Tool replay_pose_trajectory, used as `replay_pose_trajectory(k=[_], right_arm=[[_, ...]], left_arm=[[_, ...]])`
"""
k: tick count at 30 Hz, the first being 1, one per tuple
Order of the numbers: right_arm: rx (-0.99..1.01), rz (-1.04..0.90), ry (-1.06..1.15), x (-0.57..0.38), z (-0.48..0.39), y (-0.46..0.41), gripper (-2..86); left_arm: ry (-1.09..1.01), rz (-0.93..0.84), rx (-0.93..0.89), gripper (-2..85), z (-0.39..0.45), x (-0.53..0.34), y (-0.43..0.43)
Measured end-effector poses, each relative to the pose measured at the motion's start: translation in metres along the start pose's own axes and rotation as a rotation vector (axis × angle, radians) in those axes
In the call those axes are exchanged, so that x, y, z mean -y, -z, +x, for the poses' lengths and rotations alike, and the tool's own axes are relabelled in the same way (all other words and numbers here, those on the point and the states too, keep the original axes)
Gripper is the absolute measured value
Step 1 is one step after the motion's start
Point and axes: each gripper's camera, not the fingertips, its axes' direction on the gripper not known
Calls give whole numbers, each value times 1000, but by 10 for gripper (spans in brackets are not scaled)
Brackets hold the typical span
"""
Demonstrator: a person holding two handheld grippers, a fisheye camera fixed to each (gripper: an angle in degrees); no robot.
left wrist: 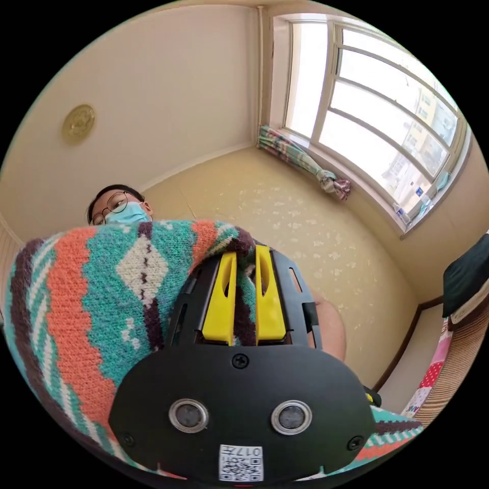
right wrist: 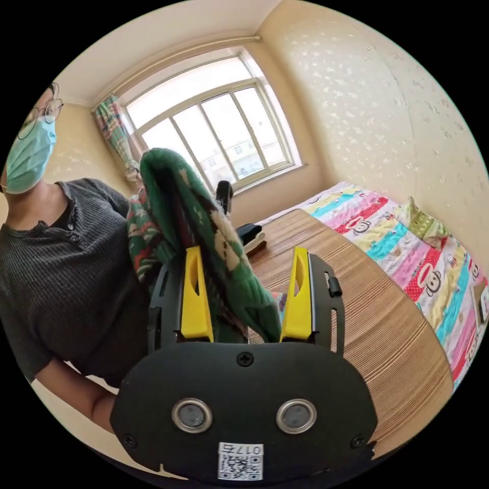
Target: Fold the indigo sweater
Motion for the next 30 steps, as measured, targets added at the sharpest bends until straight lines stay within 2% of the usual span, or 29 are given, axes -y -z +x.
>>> replay_pose_trajectory(k=[1,3,4,5,8,10,11,13,14,16,18,21,24,27,30], right_arm=[[36,-19,21,1,1,-8,197],[281,-111,111,1,6,-42,86],[314,-124,121,-1,6,-49,80],[276,-117,87,-5,7,-56,67],[74,-44,-3,-12,-5,-46,53],[-120,-5,-83,-13,-16,-34,48],[-225,30,-160,-13,-19,-26,45],[-266,99,-210,-15,-22,-16,42],[-278,126,-223,-15,-22,-13,41],[-387,67,-242,-9,-23,-23,41],[-603,-62,-235,5,-26,-55,41],[-672,-190,-201,24,-27,-96,43],[-739,-327,-116,39,-35,-142,46],[-804,-392,-65,50,-41,-172,48],[-793,-416,-66,57,-38,-185,51]], left_arm=[[23,28,-12,63,-9,-18,2],[43,26,-9,63,-19,-37,2],[57,5,10,63,-24,-46,1],[68,-9,31,64,-26,-50,1],[253,-92,275,67,-32,-66,4],[476,-178,713,71,-22,-76,6],[526,-197,839,73,-18,-79,6],[785,-269,1313,80,-12,-97,15],[867,-295,1435,82,-14,-102,19],[1086,-444,1871,102,-30,-124,26],[1078,-470,2043,111,-50,-138,24],[928,-400,2143,140,-96,-162,16],[861,-460,2227,183,-167,-195,9],[965,-603,2197,206,-246,-240,18],[1039,-683,2260,209,-296,-282,33]])
